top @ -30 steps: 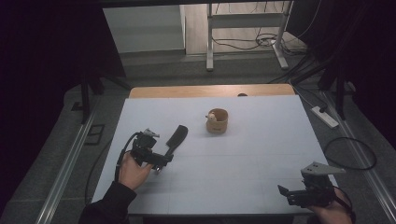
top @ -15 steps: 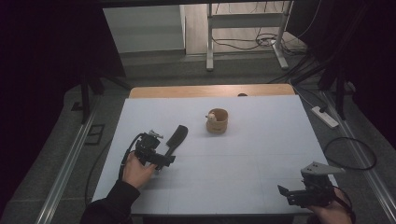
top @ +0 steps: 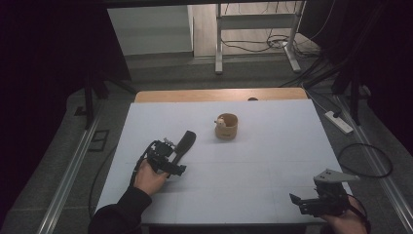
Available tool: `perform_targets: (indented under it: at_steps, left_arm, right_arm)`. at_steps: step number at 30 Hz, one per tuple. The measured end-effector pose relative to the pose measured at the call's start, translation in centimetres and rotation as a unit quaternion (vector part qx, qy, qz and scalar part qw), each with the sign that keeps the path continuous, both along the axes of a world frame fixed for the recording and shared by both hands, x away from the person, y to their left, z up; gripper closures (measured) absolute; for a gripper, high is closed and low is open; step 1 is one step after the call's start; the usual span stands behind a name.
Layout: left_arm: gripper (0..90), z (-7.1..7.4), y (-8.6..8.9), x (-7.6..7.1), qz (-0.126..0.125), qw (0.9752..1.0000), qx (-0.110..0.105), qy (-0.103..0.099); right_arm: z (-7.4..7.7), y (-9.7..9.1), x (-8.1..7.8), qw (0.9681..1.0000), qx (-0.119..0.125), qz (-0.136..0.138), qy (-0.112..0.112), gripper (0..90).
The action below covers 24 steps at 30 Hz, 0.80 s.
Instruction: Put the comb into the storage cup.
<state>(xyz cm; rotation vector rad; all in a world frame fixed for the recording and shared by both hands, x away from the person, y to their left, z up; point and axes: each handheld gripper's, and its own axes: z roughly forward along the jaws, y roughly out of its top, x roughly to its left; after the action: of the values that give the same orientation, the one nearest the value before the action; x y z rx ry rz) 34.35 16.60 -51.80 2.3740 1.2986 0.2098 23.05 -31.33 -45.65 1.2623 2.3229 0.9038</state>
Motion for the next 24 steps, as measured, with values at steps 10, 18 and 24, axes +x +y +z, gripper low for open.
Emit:
perform_targets:
  at_steps: [10,18,24]
  left_arm:
    - [0.0,-1.09,-0.52,0.34,0.002,0.9996,0.023,0.018]
    - [0.0,-1.07,-0.76,0.4,0.011,0.9993,0.027,0.024]
    - [7.7,-0.71,-0.74,0.43,0.011,0.999,0.029,0.03]
  right_arm:
    - [0.0,0.01,0.0,1.0,0.0,0.0,0.0,1.1]
    - [-0.01,0.02,-0.02,1.0,-0.001,0.002,0.0,1.1]
    - [-0.01,0.04,-0.01,1.0,-0.001,0.002,0.0,1.1]
